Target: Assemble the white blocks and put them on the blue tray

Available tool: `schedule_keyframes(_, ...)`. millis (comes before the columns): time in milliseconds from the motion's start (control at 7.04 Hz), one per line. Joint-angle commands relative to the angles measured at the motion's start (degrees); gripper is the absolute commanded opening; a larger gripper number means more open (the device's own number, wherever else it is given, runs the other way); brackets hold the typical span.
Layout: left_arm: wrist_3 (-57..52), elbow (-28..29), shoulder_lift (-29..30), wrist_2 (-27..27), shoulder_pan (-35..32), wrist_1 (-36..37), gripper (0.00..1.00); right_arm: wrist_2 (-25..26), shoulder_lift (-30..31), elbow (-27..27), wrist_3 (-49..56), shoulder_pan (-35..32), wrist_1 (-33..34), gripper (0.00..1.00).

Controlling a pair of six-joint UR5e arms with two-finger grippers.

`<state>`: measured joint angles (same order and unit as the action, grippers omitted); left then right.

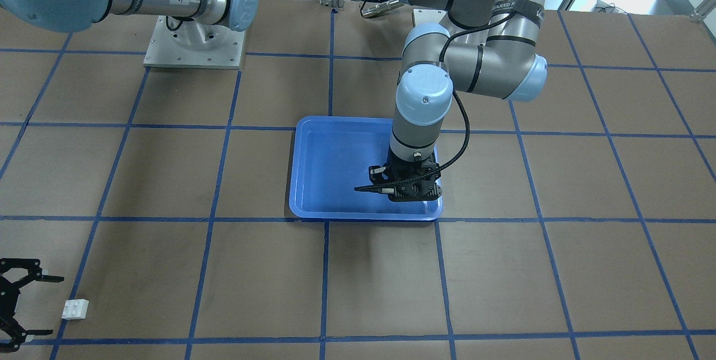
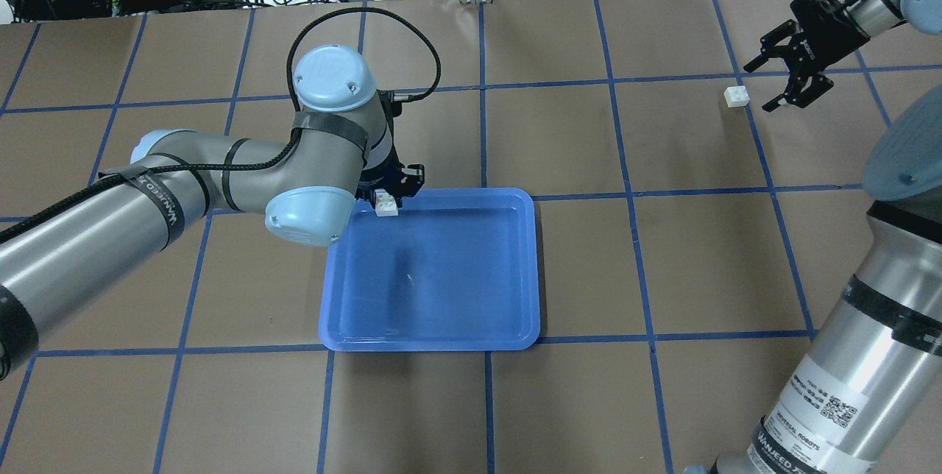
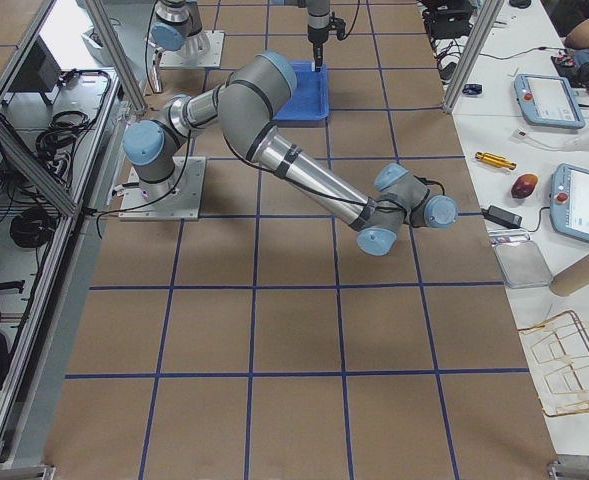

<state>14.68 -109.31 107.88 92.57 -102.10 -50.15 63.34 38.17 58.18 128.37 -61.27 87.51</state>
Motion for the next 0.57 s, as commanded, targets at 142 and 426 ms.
schedule_keyframes(142, 4.8, -5.9, -1.8, -0.1, -4.7, 2.2, 0.21, -0.2, -1.4, 0.0, 0.4, -0.2, -0.1, 0.9)
schedule_keyframes(426, 6.1, -7.8, -1.1, -1.9, -4.6, 6.0, 0.21, -0.2, -1.3, 0.0, 0.0, -0.9, -0.1, 0.9)
